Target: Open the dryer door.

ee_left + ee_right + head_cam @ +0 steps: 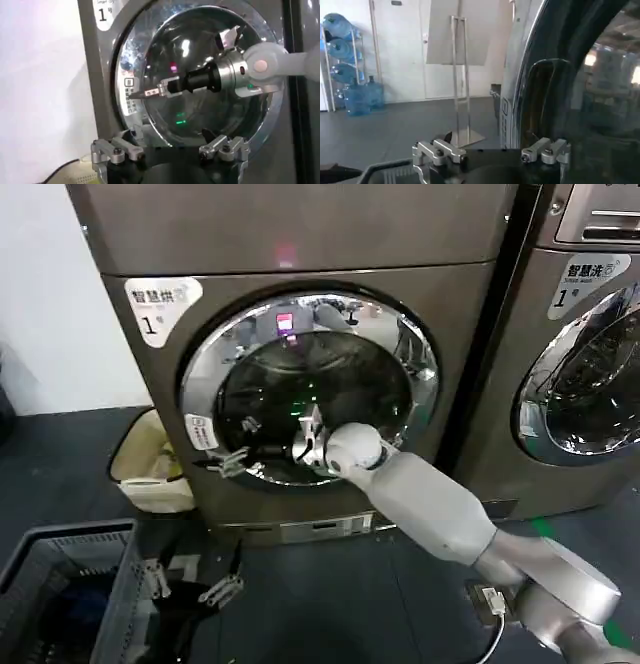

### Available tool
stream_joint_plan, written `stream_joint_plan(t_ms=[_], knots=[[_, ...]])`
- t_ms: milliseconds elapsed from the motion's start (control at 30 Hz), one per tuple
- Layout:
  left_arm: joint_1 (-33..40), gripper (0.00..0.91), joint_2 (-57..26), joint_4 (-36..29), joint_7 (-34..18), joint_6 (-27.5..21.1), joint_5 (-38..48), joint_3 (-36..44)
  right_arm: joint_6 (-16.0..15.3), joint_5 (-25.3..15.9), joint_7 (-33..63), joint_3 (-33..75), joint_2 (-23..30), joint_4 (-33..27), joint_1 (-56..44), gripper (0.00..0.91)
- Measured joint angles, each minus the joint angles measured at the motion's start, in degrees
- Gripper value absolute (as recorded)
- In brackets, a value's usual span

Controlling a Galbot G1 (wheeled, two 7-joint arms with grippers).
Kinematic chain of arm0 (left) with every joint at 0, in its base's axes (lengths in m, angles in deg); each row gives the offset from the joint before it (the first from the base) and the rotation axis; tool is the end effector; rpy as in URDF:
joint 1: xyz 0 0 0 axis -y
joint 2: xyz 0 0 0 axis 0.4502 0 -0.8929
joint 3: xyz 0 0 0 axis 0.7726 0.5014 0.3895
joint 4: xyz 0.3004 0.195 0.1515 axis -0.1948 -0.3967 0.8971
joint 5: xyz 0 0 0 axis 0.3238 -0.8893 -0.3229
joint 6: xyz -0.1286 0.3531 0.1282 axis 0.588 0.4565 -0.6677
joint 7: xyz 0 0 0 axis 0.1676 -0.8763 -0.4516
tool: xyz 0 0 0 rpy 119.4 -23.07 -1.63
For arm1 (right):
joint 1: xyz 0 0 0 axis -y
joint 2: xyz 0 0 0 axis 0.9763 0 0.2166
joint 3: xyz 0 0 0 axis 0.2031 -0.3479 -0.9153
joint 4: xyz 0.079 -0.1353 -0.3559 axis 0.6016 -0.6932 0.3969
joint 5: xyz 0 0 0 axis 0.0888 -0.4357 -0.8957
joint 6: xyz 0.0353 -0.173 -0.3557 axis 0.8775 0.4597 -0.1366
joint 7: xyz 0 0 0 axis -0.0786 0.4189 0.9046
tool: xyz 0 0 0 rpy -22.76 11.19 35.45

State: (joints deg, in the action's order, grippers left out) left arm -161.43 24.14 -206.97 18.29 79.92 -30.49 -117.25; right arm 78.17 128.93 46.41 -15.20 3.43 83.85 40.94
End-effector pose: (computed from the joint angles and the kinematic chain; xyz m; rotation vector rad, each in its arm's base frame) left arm 0.1239 0.0107 -0.2689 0.1921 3.0833 0.2191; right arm 0.5741 0.1681 -0.1685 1.9959 -2.3646 0.0924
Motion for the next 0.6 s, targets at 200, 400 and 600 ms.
stream_joint_plan(t_ms=[200,400,600], knots=[[0.74,0.907,-1.20,-0.22,0.18,-0.86,2.76,-1.96,-0.02,0.24,-0.01,-0.35,0.58,0.04,0.06,0.907],[1.39,0.907,-2.28,-0.19,0.93,-1.77,6.33,-4.80,-0.23,1.33,-2.23,-0.76,-0.31,1.06,0.22,0.907],[1.75,0.907,-4.13,-0.08,2.61,-2.85,10.87,-9.32,-0.34,3.28,-4.86,-1.54,-2.35,3.23,0.42,0.907]])
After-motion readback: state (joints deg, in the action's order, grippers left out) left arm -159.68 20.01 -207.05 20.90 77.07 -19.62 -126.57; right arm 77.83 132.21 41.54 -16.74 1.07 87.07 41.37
